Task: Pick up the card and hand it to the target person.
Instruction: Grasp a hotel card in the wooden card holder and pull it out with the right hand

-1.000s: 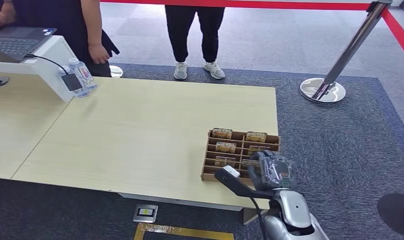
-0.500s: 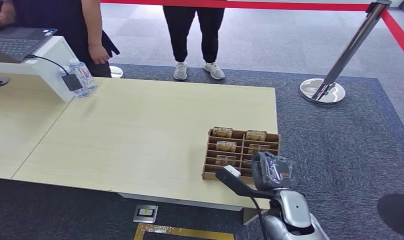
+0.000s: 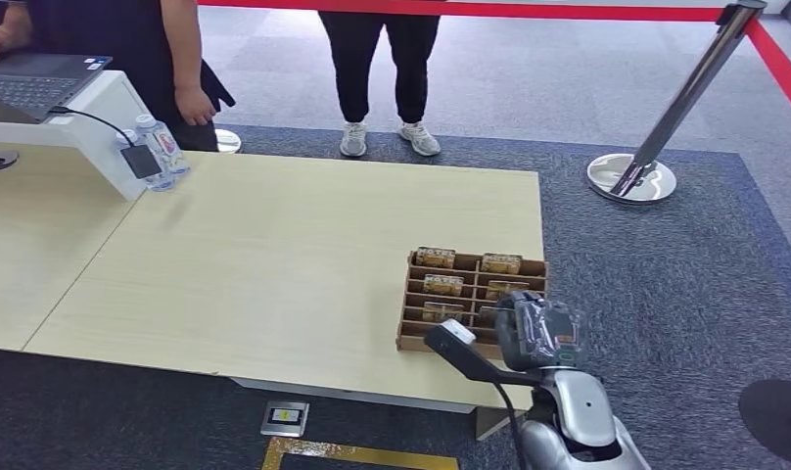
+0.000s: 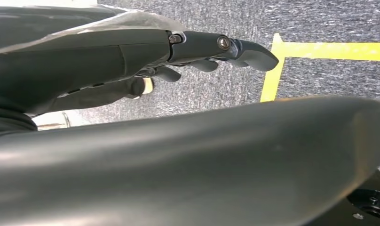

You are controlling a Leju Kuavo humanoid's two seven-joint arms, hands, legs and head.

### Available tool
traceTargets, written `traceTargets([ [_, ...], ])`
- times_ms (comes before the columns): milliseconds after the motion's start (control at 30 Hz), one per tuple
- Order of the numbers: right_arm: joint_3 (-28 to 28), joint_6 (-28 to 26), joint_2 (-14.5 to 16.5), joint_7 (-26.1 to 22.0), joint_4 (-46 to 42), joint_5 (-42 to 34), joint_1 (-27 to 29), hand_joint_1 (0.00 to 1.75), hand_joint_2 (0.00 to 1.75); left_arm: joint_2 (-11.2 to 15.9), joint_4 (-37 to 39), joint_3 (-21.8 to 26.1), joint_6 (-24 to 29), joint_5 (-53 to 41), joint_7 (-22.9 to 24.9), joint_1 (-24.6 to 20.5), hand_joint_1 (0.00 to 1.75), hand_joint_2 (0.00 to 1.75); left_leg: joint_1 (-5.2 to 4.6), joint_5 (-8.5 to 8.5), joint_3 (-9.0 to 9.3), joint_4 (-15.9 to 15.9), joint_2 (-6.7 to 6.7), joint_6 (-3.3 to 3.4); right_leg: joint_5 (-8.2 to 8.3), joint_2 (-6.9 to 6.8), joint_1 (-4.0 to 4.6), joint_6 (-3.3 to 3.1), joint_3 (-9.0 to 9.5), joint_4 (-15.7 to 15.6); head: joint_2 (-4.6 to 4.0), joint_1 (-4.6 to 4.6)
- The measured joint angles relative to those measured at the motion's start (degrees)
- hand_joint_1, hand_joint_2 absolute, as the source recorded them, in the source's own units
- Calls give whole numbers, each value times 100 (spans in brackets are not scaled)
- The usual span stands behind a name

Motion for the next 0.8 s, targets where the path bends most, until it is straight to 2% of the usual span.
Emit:
traceTargets([
  [267,0,56,-191,-292,-579,-475,6,175,175,0,0,7,0,43,-29,0,0,0,0,0,0,0,0,0,0,0,0,0,-1,0,0,0],
  [533,-12,407,-580,-689,-1418,-1167,-125,175,175,0,0,25,0,116,-107,-1,0,0,0,0,-1,1,0,0,0,0,0,0,0,0,0,0],
  [667,-23,456,-767,-788,-1678,-1203,-482,175,175,0,0,37,0,146,-138,-7,0,0,-1,2,-1,1,0,-2,3,0,-1,-1,-1,2,0,1],
  [800,-8,466,-870,-810,-1629,-1131,-1162,175,175,-2,0,37,-52,88,-181,-20,0,0,-1,6,0,1,1,-2,7,0,-1,-3,1,6,0,1],
])
